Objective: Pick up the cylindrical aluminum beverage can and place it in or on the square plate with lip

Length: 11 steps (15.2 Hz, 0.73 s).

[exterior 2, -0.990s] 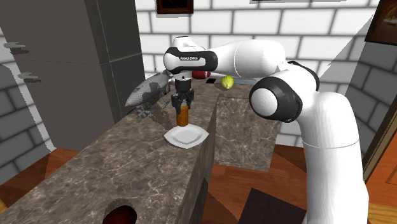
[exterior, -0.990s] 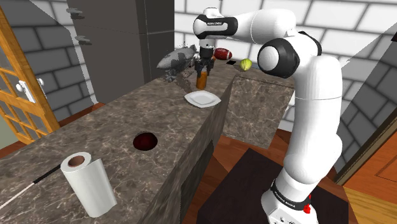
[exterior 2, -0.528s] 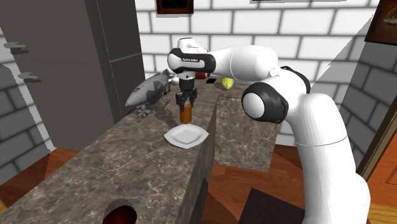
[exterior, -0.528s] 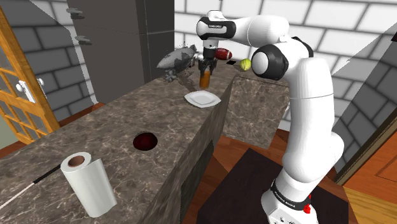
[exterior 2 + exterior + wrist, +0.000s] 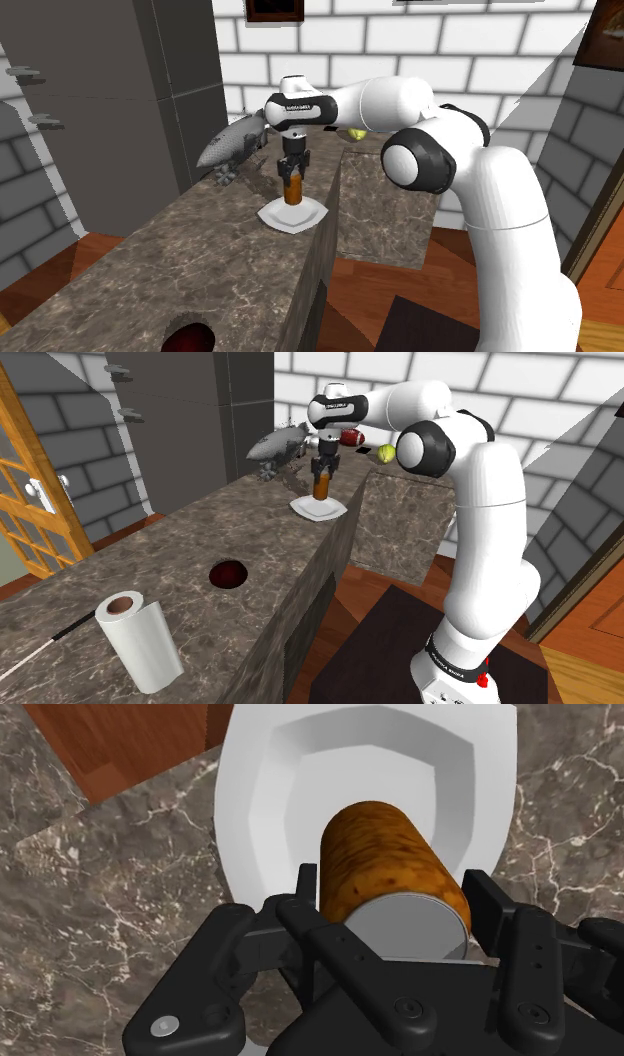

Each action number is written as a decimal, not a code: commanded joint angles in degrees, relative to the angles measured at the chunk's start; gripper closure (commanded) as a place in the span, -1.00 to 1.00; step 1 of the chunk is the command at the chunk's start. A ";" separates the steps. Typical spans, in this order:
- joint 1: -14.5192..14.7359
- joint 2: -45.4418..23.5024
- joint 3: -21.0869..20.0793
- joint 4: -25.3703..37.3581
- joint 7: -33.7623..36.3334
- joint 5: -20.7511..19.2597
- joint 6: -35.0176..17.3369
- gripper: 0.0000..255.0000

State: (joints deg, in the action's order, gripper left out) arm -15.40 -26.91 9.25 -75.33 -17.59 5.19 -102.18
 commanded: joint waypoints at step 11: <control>0.22 -0.65 -0.13 -5.40 -0.20 0.19 -6.10 1.00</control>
State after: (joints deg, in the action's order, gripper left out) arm -15.17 -27.62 9.12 -80.63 -17.78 5.38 -108.19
